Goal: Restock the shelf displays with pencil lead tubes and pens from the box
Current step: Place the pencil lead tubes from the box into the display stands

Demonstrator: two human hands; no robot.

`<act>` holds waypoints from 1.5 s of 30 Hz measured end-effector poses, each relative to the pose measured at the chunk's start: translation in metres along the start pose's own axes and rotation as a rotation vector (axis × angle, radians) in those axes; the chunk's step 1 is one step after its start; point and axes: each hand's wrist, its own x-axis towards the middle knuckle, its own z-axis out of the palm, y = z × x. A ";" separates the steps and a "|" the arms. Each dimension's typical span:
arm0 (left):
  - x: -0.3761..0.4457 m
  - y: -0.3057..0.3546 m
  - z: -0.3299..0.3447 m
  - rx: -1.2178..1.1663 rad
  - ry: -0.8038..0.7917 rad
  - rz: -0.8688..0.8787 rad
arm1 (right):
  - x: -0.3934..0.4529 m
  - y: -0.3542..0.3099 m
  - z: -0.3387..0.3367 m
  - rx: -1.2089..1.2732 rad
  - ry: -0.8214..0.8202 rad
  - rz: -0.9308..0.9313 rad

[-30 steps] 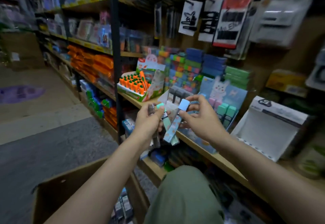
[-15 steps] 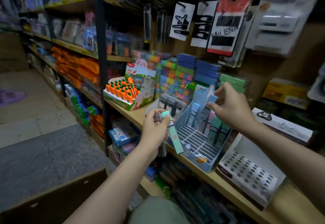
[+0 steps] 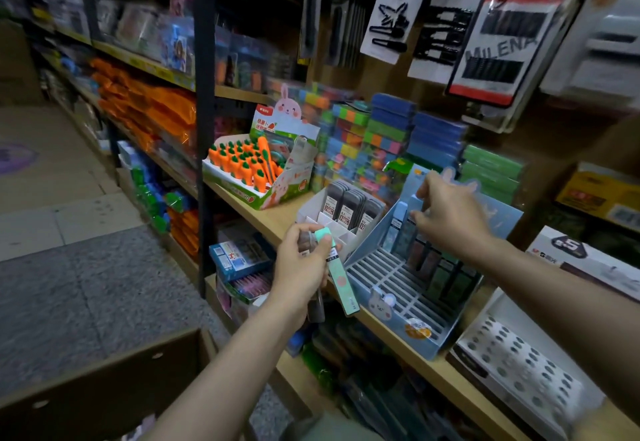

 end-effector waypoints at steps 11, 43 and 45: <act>-0.007 -0.011 -0.006 -0.004 -0.022 0.002 | 0.001 0.000 0.006 -0.136 0.006 -0.026; -0.048 0.042 0.030 -0.091 -0.307 -0.240 | -0.076 0.003 -0.052 0.520 -0.061 0.079; -0.053 0.046 0.034 -0.242 -0.390 -0.336 | -0.077 0.020 -0.063 0.519 0.007 0.131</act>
